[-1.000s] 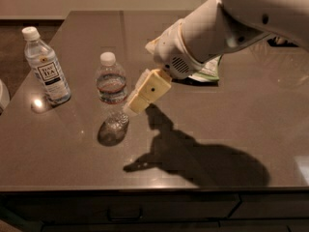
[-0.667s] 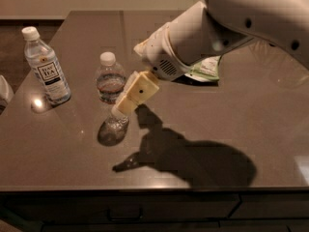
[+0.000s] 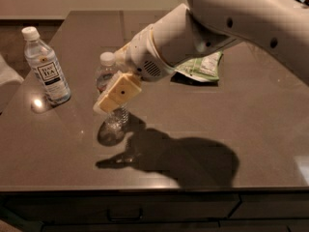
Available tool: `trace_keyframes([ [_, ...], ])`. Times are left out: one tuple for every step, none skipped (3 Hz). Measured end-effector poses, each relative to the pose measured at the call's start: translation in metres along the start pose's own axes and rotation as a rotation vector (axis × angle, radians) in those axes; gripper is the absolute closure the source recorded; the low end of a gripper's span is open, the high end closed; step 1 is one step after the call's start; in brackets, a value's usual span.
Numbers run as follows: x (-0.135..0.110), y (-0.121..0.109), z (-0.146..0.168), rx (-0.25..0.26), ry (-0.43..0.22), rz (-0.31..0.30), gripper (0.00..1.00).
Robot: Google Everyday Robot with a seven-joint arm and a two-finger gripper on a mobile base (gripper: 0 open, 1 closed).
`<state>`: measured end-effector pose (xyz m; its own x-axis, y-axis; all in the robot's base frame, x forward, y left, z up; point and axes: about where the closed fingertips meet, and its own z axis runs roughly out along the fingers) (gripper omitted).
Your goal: Pick water bottle
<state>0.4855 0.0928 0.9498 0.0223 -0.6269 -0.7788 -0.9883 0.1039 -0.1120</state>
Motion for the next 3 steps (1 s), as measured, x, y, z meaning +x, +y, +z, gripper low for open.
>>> trace_keyframes([
  [-0.009,0.009,0.008,-0.042,-0.013,-0.026,0.42],
  [-0.012,0.004,0.005,-0.067,-0.013,-0.025,0.64],
  [-0.021,-0.011,-0.022,-0.075,-0.013,-0.012,0.88],
])
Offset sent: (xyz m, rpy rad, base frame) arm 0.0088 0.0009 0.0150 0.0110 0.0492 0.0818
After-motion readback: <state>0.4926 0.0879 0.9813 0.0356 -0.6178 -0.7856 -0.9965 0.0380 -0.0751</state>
